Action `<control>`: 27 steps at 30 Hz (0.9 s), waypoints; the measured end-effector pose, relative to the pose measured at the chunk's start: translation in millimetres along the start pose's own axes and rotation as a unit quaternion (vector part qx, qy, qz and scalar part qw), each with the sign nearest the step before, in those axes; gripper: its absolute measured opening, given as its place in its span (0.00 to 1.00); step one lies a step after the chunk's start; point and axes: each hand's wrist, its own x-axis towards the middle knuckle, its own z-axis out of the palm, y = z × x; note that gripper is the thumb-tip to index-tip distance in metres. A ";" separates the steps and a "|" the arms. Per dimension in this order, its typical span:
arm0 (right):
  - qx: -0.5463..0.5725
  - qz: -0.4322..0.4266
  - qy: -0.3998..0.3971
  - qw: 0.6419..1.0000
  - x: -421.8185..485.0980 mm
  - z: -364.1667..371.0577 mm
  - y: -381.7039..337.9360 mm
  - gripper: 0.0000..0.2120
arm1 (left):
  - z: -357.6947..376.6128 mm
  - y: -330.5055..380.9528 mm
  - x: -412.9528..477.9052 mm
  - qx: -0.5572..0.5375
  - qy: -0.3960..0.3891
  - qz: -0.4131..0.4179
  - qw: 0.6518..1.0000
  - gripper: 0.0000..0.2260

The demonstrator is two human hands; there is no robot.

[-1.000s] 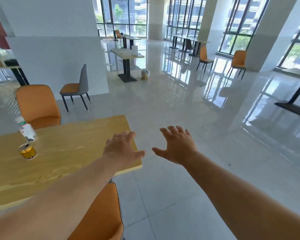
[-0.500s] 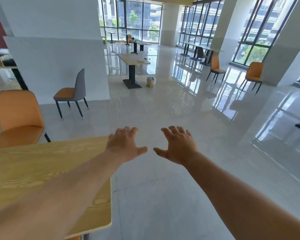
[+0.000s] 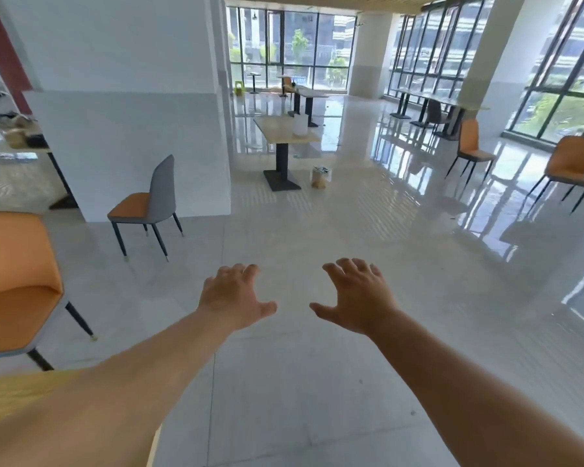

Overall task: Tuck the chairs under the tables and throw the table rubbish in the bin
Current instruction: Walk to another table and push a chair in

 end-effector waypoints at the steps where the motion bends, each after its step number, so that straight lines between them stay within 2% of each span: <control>1: 0.003 -0.011 0.003 1.000 30.2 5.7 14.7 0.44 | 2.5 2.4 28.3 0.001 0.003 -0.009 1.000 0.42; 6: 0.026 -0.079 -0.005 0.997 184.3 30.5 68.7 0.45 | 7.0 4.0 157.3 -0.008 0.013 -0.083 0.996 0.43; 11: 0.036 -0.160 -0.025 0.986 329.5 46.0 84.1 0.45 | 2.5 -19.0 263.6 -0.020 0.011 -0.160 0.987 0.44; 18: 0.043 -0.229 -0.007 0.972 538.4 84.4 70.4 0.46 | 17.3 -102.0 427.1 0.003 0.045 -0.209 0.977 0.43; 27: 0.027 -0.264 -0.017 0.964 802.0 112.4 64.8 0.47 | 25.7 -208.2 663.7 -0.020 0.024 -0.238 0.971 0.43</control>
